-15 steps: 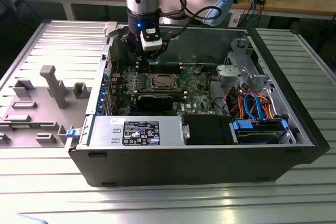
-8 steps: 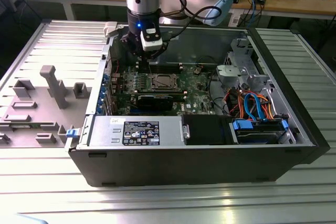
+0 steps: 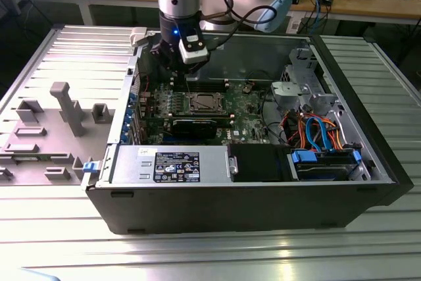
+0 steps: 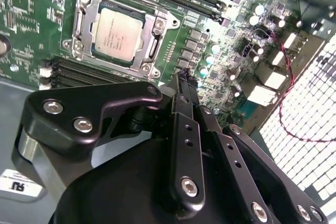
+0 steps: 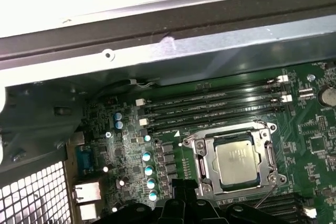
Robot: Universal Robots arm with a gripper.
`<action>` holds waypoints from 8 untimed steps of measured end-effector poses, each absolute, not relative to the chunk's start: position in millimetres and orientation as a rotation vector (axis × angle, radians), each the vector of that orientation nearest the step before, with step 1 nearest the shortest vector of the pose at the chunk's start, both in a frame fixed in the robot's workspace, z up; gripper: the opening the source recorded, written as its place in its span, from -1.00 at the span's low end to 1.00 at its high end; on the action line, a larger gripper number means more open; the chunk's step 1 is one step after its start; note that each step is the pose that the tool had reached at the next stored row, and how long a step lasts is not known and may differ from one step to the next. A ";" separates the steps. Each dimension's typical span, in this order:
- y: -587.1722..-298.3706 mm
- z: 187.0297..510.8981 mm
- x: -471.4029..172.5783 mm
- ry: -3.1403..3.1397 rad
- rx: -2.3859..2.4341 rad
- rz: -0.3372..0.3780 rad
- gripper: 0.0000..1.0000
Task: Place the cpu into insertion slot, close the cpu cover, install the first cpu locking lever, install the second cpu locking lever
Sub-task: 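Install the first cpu locking lever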
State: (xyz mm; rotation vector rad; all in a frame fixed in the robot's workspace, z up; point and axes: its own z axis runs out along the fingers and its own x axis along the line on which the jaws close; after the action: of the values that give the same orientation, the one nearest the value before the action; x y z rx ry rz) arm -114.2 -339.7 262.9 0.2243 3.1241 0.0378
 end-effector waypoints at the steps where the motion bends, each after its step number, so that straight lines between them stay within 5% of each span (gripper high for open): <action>1: -339.7 262.8 -114.2 3.126 0.204 0.038 -0.79; 8: -339.7 262.7 -114.5 3.127 0.175 0.038 -0.79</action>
State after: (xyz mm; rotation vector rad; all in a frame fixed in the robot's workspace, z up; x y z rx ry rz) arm -114.5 -339.7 262.7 0.1746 3.1275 0.0383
